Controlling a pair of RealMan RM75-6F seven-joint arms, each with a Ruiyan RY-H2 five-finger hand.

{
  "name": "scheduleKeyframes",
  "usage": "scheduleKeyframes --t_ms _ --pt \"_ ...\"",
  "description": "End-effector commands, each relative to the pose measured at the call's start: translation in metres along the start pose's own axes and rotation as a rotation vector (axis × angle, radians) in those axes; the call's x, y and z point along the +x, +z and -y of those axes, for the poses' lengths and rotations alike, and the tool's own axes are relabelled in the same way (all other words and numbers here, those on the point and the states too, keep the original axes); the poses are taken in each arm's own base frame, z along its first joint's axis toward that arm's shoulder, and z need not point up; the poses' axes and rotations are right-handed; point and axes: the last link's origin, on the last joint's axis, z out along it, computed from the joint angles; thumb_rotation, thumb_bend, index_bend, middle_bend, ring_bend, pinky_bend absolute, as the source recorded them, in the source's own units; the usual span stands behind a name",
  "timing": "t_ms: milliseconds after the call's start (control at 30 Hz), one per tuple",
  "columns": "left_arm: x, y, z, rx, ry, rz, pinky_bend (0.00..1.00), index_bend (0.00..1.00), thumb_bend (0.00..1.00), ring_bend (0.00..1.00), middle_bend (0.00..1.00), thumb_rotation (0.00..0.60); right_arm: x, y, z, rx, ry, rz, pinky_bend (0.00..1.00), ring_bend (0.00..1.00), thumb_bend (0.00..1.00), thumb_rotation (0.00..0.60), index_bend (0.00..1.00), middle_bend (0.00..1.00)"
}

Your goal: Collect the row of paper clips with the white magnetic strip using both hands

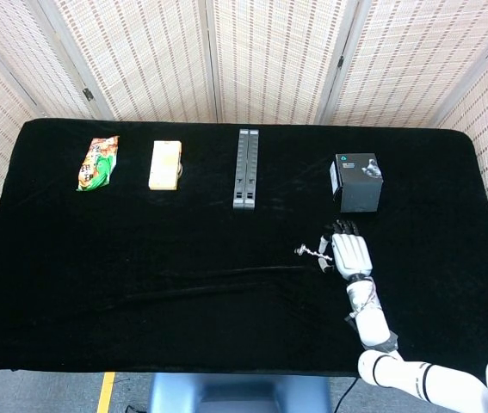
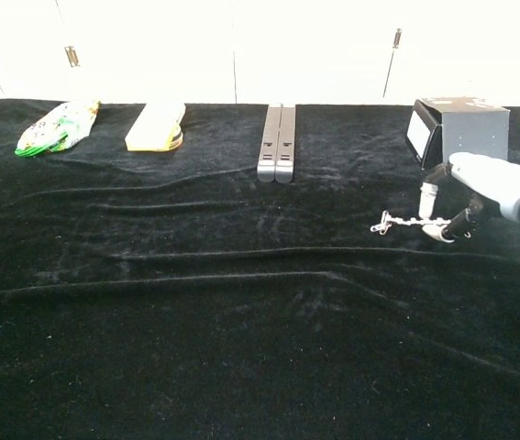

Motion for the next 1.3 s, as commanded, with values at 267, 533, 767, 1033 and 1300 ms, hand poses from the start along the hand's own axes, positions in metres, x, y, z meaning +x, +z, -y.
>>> scheduleKeyframes --t_ms 267,533,767,1033,1300 --pt "0.000 0.001 0.000 0.006 -0.001 0.002 0.01 0.40 0.46 0.08 0.22 0.600 -0.009 0.006 -0.005 -0.002 -0.004 0.015 0.00 0.08 0.48 0.600 0.84 0.22" --pt "0.001 0.001 0.002 0.006 -0.008 0.001 0.01 0.40 0.46 0.08 0.22 0.600 -0.013 0.012 -0.001 0.002 -0.004 0.018 0.00 0.08 0.48 0.600 0.84 0.22" --pt "0.002 0.001 0.003 0.008 -0.012 0.000 0.01 0.40 0.46 0.08 0.22 0.600 -0.016 0.017 0.000 -0.001 -0.002 0.029 0.00 0.08 0.48 0.600 0.84 0.22" --pt "0.003 0.001 0.004 0.012 -0.019 -0.004 0.01 0.40 0.46 0.08 0.22 0.600 -0.019 0.022 0.006 0.008 0.003 0.035 0.00 0.08 0.48 0.600 0.84 0.22" --pt "0.005 0.001 0.006 0.016 -0.027 -0.008 0.02 0.40 0.46 0.08 0.22 0.600 -0.020 0.023 0.010 0.014 0.014 0.032 0.00 0.08 0.48 0.600 0.84 0.22"
